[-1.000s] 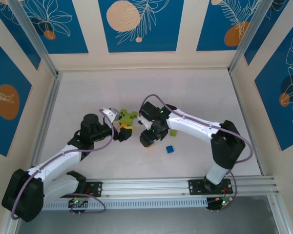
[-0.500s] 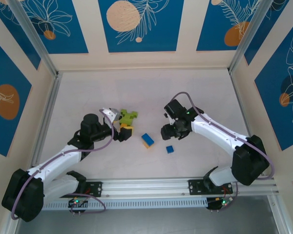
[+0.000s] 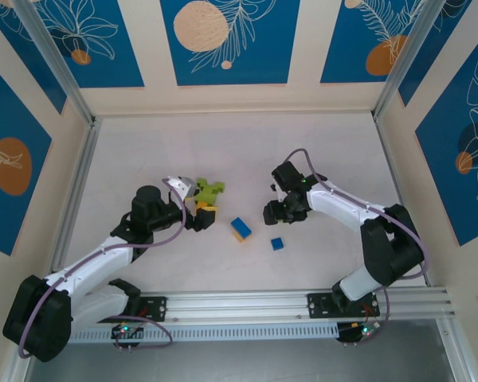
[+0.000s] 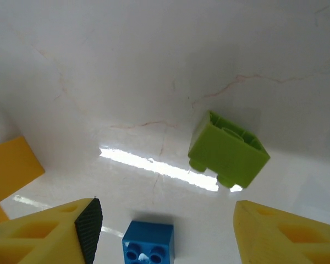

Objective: Assemble a carrot with lego

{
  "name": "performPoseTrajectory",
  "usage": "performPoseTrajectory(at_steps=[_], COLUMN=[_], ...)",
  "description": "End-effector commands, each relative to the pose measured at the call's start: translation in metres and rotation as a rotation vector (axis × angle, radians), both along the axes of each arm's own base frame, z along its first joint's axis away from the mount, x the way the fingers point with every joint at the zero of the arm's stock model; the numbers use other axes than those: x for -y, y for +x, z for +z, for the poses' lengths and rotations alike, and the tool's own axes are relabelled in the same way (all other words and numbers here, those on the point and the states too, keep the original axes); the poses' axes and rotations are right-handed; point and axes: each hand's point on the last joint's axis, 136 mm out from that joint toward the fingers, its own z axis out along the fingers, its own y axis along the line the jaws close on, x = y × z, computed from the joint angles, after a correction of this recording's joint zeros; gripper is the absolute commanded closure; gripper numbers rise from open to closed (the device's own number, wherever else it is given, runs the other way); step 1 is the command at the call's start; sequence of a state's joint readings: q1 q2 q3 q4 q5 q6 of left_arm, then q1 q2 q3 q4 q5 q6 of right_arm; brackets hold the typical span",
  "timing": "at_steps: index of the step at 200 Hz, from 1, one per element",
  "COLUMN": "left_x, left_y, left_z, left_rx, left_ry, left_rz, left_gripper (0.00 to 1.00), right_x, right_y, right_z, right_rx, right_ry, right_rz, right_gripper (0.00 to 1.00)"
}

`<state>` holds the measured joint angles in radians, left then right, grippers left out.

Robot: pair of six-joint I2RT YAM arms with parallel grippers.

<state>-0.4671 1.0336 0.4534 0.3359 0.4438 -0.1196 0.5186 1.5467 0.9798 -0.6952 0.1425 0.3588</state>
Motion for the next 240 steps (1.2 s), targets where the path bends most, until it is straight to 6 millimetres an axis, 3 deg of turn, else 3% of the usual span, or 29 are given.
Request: performPoseTrajectory(at_steps=[1,82,134,240], left_x=[0.004,0.005,0.005,0.005], left_y=[0.003,0.004,0.003,0.004], left_z=[0.015,0.013,0.014,0.013], left_rx=[0.058,0.054,0.055,0.053], left_ry=[-0.008,-0.006,-0.006,-0.005], left_rz=[-0.024,-0.026,-0.027,-0.027], left_gripper=[0.01,0.01,0.01,0.00], right_x=[-0.010,-0.015,-0.015,-0.017], right_y=[0.009,0.017,0.024,0.038], right_z=[0.001,0.014,0.001,-0.004], right_rx=[0.002,0.034,0.008,0.009], right_ry=[0.037,0.050,0.028,0.013], right_rz=[0.025,0.044,0.044,0.055], right_gripper=[0.34,0.35,0.35,0.35])
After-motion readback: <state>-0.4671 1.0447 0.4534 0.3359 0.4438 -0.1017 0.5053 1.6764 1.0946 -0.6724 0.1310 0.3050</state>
